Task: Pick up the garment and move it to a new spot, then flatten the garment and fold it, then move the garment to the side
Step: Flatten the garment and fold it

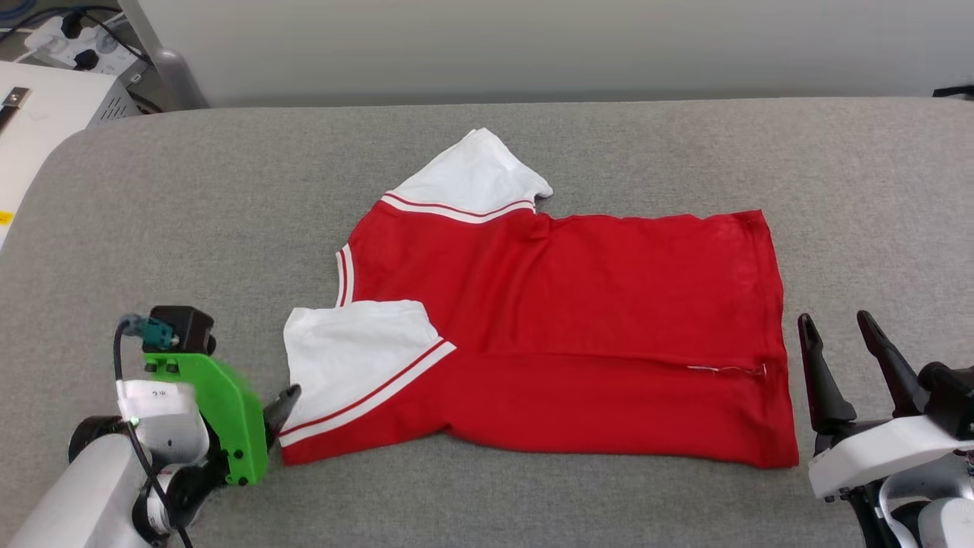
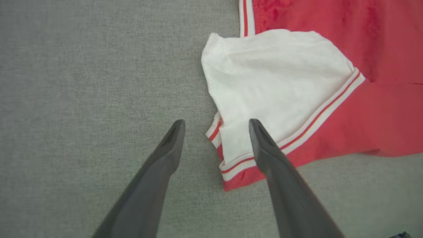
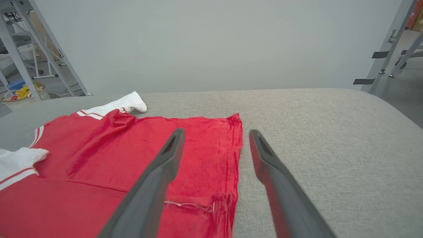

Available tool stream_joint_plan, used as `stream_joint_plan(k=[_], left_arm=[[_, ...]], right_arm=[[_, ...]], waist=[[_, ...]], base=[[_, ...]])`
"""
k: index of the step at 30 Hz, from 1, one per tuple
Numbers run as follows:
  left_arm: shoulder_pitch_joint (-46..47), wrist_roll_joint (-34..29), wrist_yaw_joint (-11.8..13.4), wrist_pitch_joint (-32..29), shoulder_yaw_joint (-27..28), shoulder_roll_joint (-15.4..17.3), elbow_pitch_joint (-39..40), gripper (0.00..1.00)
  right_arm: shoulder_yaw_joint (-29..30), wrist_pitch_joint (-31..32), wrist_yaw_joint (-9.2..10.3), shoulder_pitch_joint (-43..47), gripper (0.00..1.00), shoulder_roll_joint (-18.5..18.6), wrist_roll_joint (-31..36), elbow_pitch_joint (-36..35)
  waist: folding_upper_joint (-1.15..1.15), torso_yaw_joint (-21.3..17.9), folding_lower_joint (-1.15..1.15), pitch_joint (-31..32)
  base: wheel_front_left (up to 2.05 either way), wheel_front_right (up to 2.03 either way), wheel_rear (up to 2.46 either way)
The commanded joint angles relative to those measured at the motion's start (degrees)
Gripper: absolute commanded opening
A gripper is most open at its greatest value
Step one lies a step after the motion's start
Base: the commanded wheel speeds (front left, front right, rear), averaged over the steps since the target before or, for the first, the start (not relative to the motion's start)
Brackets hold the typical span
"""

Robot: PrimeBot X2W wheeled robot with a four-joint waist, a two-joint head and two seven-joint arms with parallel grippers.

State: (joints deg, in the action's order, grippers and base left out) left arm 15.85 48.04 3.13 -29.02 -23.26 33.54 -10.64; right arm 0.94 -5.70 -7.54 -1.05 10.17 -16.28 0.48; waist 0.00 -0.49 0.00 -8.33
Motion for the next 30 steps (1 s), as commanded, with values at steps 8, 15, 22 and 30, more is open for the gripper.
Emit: stream_joint_plan(k=[8, 15, 22, 30], left_arm=[[-1.7, 1.9, 3.2, -7.9, -2.1, 0.7, 1.6, 1.0], [0.6, 1.8, 1.2, -10.1, -5.5, -2.2, -3.0, 0.49], [2.0, 1.6, 0.0, -8.2, -5.6, -3.2, -5.4, 0.0], [0.9, 0.4, 1.4, -4.3, -3.5, -1.0, -1.1, 0.0]], right_arm=[[0.0, 0.7, 0.05, -0.1, 1.0, -1.2, 0.1, -1.3], [0.6, 1.4, 0.05, -1.0, 1.0, -1.0, -0.8, -1.0], [2.5, 3.3, 0.05, -1.2, 1.0, -0.4, -1.8, -2.2], [3.4, 20.8, 0.05, 0.2, 1.0, 3.6, -7.1, -2.4]], waist=[[0.0, -2.2, 0.0, -2.8], [0.0, -3.4, 0.0, -4.9], [0.0, -3.5, 0.0, -4.6], [0.0, -2.4, 0.0, -2.6]], base=[[0.0, 0.0, 0.0], [0.0, 0.0, 0.0], [0.0, 0.0, 0.0], [0.0, 0.0, 0.0]])
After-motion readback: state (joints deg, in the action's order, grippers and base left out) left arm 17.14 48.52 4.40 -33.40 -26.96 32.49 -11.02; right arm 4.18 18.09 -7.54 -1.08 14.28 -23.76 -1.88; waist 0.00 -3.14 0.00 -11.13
